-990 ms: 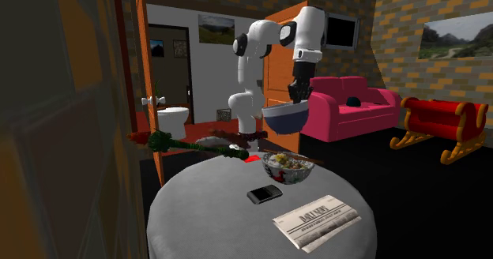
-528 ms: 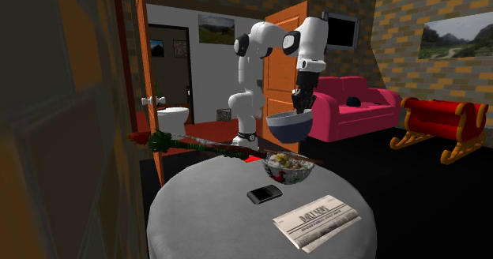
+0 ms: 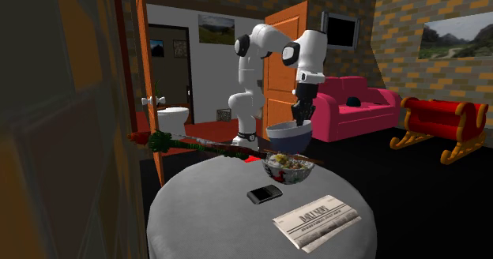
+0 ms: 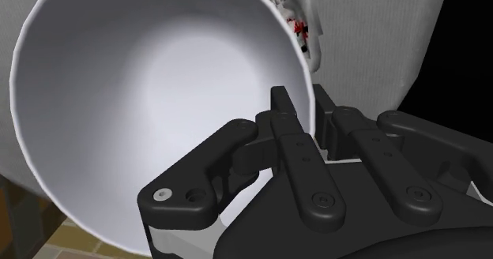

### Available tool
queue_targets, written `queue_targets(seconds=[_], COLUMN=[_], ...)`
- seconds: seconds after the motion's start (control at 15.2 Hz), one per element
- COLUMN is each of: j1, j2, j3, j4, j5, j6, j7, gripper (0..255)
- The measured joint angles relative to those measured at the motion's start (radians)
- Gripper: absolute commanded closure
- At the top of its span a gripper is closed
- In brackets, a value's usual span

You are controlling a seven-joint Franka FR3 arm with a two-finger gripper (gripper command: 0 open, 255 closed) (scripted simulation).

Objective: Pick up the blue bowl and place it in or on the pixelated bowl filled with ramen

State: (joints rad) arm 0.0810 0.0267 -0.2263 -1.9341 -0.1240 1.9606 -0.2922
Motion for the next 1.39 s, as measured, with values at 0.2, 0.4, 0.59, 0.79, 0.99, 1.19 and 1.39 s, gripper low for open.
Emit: queue_targets(seconds=[0.2,0.4,0.59,0.79,0.99,1.19,1.39], j1=[-0.001,-0.001,-0.001,-0.001,-0.001,0.000,0.003], j2=[0.007,0.008,0.009,0.009,0.009,0.004,-0.013], j3=[-0.001,0.000,0.000,0.000,-0.001,0.000,0.003], j4=[-0.035,-0.046,-0.046,-0.048,-0.050,-0.039,0.024], j5=[0.000,-0.001,-0.001,-0.001,-0.001,-0.001,-0.001], j6=[0.043,0.058,0.060,0.060,0.060,0.044,-0.034], j7=[0.002,0.005,0.004,0.005,0.005,0.006,0.002], gripper=[255,255,255,0,0,0,0])
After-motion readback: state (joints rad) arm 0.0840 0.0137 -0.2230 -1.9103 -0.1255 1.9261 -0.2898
